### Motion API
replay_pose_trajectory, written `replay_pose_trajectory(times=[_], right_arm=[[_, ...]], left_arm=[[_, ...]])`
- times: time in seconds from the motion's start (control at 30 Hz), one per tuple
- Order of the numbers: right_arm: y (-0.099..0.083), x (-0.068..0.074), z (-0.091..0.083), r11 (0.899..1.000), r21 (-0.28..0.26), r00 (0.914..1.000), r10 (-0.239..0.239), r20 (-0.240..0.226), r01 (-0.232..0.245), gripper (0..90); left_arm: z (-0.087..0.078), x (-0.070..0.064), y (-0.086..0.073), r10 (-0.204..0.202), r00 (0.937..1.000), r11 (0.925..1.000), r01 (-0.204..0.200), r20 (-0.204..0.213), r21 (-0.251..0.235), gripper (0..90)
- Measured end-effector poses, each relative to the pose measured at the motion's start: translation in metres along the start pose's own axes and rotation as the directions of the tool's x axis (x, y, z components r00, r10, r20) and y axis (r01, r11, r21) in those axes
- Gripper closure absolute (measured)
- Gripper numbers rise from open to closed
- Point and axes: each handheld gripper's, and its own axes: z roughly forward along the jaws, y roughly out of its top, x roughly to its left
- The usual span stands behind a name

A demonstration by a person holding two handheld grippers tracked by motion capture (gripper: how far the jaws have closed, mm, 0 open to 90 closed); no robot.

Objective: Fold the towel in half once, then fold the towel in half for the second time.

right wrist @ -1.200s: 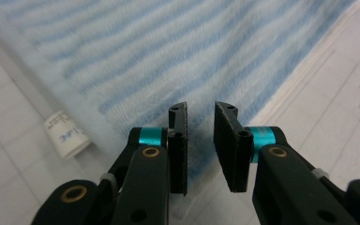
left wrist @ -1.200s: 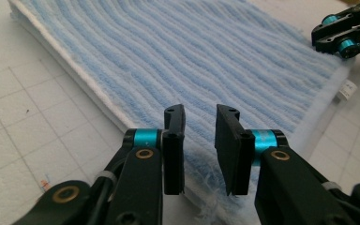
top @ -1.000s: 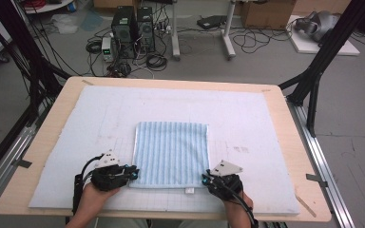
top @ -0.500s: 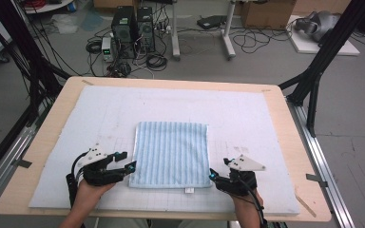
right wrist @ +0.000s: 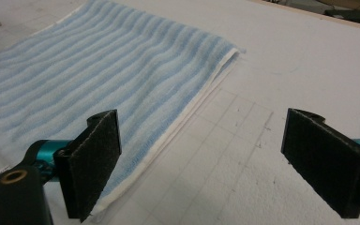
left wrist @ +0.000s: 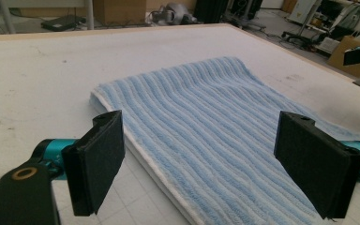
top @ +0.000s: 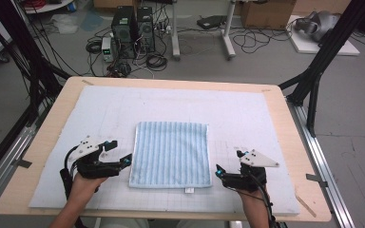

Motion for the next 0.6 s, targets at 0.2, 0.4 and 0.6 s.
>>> replay_pose_trajectory(times=[0.2,0.4,0.6], right_arm=[[-0.0002,-0.0028,-0.0031,1.000,-0.005,1.0000,-0.007,0.004,0.007,11.5],[0.0001,-0.0055,-0.0035,1.000,-0.007,1.0000,0.000,0.007,0.000,11.4],[0.0010,-0.0030,0.0028,1.000,0.001,1.0000,0.004,-0.007,-0.004,11.4]], left_arm=[[-0.0008,-0.0006,0.0003,0.000,1.0000,1.0000,0.000,-0.006,-0.004,17.8],[-0.0004,0.0019,0.0013,0.003,0.9998,1.0000,-0.003,-0.018,-0.004,18.1],[-0.0012,0.0078,0.0046,-0.012,0.9998,0.9999,0.011,-0.019,-0.013,18.1]])
